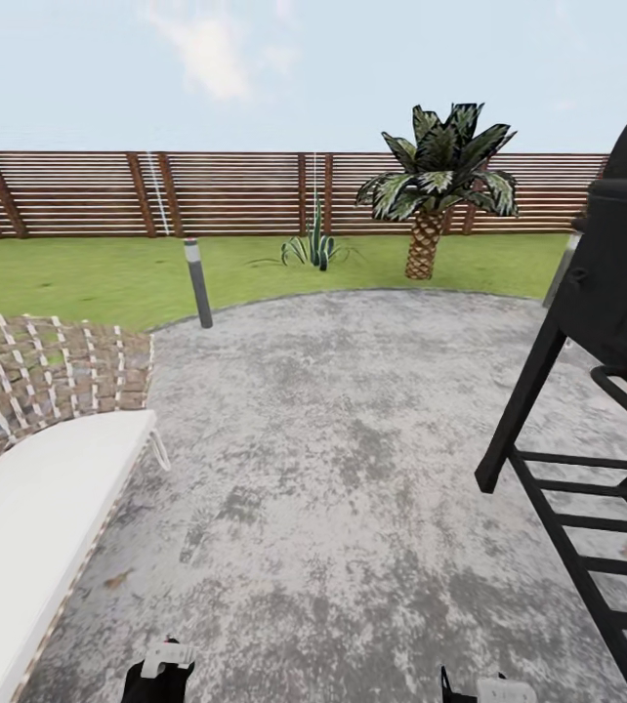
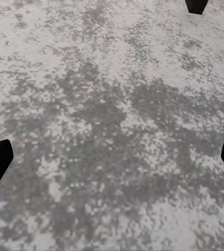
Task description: Pick up the pesticide atomizer in the garden and spray insectifuge to fully cover both potted plants in the garden.
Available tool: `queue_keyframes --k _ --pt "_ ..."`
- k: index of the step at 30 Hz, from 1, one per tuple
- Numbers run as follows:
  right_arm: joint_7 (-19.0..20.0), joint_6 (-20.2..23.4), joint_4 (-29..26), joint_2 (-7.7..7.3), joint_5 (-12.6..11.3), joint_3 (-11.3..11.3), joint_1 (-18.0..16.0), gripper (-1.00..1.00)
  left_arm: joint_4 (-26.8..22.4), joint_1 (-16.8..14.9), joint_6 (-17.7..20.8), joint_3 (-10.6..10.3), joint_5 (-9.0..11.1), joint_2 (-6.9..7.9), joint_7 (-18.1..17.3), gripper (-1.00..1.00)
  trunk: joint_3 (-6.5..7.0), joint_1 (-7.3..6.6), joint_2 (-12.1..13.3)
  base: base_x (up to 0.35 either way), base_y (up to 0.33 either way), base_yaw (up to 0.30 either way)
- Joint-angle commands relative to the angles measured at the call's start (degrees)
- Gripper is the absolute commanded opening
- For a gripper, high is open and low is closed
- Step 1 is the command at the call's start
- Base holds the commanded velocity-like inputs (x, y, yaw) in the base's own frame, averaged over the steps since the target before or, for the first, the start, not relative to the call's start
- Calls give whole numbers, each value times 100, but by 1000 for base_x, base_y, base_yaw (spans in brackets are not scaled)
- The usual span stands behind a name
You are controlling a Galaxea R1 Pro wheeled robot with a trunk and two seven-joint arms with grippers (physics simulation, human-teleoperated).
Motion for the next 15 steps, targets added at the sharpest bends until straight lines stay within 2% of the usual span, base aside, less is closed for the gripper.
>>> queue_keyframes --k 1,15 --pt "-42 -14 8 -1 62 -21 -5 100 5 -4 -16 -39 61 3 -23 -100 -5 3 -2 339 0 0" --pt "-42 -11 8 -1 62 -21 -5 100 5 -4 -17 -42 61 3 -23 -100 -5 3 -2 339 0 0"
